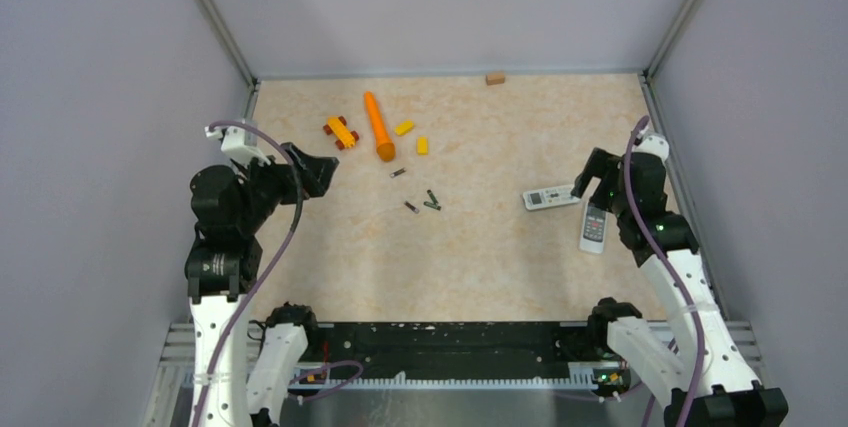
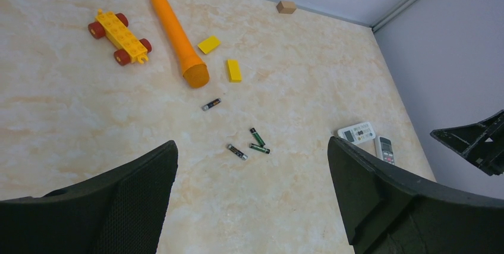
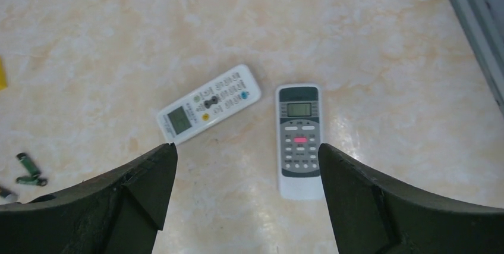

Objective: Load the batteries into the remote control
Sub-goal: Pick up the remote control from the center of the board.

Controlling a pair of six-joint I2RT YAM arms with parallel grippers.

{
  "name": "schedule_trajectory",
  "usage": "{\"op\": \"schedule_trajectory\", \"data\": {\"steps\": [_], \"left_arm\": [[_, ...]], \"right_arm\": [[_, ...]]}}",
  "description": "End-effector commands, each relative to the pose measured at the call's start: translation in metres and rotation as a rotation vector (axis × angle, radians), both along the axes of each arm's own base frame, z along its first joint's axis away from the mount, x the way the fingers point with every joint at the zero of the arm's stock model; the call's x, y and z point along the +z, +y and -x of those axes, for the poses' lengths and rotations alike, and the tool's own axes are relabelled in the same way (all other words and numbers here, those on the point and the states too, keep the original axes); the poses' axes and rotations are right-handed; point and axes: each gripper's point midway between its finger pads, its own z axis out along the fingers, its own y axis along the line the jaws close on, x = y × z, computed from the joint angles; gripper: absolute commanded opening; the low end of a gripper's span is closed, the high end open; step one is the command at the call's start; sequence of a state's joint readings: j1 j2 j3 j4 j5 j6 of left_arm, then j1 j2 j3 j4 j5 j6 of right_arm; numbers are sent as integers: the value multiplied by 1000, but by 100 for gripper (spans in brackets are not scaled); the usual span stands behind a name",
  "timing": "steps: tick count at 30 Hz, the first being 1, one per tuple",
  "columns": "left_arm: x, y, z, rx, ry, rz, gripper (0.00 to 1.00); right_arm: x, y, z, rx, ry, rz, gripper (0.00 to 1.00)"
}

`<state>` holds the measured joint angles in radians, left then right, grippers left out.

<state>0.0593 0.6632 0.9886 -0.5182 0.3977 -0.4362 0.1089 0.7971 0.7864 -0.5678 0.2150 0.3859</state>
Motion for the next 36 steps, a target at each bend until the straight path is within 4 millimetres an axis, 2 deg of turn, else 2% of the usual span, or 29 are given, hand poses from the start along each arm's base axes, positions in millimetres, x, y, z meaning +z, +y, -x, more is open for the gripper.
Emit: {"op": "schedule_trajectory", "data": {"steps": [1,3,5,8,9,13,17,25,28,31,36], "left_arm": [[10,4,-1,20,-62,-18,99],[11,5,-2,24,-63,-15,99],[12,5,-2,27,-64,-9,99],[6,5,-7,28,-57,-2,99],[4,5,-10,34,-58,5,99],[11,-1,-26,2,-113,54,99],[15,-11,-34,-63,-149,70,99],[7,20,-52,137,-109,54,99],[2,31,-57,210,-89,59,99],[-3,36,-58,240,-81,63,99],[0,30,-57,203,-103,61,99]], "right_arm": [[-9,-46,13,-232,59,132,91],[-17,-53,16,-291,94,139,92],[-36,-54,19,-322,151,119,93],[-75,-47,26,-320,257,80,93],[-80,-44,25,-316,268,65,93],[-85,-41,18,-339,284,30,93],[-101,-37,21,-339,317,4,93],[-128,-34,27,-340,319,-26,83],[-138,-35,27,-346,352,-21,83],[-145,-34,24,-337,382,-26,83],[-153,-28,16,-316,413,-52,80]]}}
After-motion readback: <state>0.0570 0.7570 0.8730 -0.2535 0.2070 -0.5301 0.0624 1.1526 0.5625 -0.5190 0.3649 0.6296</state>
